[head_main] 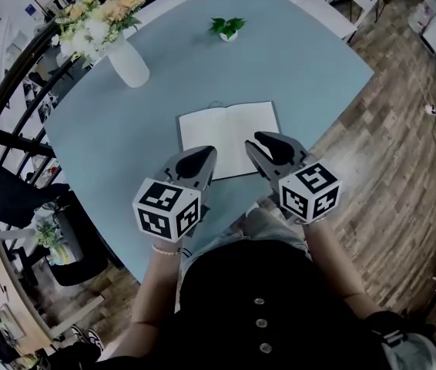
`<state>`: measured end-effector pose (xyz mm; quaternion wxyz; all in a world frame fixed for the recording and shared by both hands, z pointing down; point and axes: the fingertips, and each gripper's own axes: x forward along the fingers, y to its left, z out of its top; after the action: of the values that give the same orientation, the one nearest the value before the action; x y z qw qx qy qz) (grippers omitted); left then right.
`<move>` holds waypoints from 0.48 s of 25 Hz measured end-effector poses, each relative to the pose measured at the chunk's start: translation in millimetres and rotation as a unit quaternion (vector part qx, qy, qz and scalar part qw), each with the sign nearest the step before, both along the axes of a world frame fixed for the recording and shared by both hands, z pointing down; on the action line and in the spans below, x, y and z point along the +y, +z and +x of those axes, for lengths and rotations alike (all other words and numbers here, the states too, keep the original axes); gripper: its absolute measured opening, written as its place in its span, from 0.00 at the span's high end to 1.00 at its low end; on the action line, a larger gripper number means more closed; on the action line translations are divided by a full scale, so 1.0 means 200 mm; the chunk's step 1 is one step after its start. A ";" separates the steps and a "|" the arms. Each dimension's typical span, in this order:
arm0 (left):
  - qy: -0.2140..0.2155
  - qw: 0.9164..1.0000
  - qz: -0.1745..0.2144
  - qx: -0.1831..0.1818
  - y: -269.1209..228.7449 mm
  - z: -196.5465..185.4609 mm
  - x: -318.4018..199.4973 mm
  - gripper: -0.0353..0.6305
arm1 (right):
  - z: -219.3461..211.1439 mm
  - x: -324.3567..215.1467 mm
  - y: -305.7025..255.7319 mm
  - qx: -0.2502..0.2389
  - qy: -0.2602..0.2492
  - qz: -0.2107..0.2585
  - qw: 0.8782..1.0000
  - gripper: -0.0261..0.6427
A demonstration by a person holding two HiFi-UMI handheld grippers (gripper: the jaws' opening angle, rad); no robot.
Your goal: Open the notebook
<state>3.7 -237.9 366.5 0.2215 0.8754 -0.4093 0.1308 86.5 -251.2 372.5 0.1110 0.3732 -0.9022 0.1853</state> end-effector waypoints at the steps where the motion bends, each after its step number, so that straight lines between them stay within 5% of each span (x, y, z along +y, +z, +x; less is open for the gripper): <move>1: -0.001 1.000 0.000 -0.001 0.01 -0.01 0.00 0.92 | -0.01 0.01 0.00 0.000 -0.002 0.000 1.000 0.81; 12: 0.002 0.999 -0.020 -0.026 0.11 0.00 0.08 0.92 | -0.06 0.07 -0.04 -0.017 -0.028 -0.002 0.999 0.95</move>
<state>3.3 -222.7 389.5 0.2285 0.8678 -0.4105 0.1622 73.5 -236.8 364.0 0.1015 0.3440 -0.9139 0.1900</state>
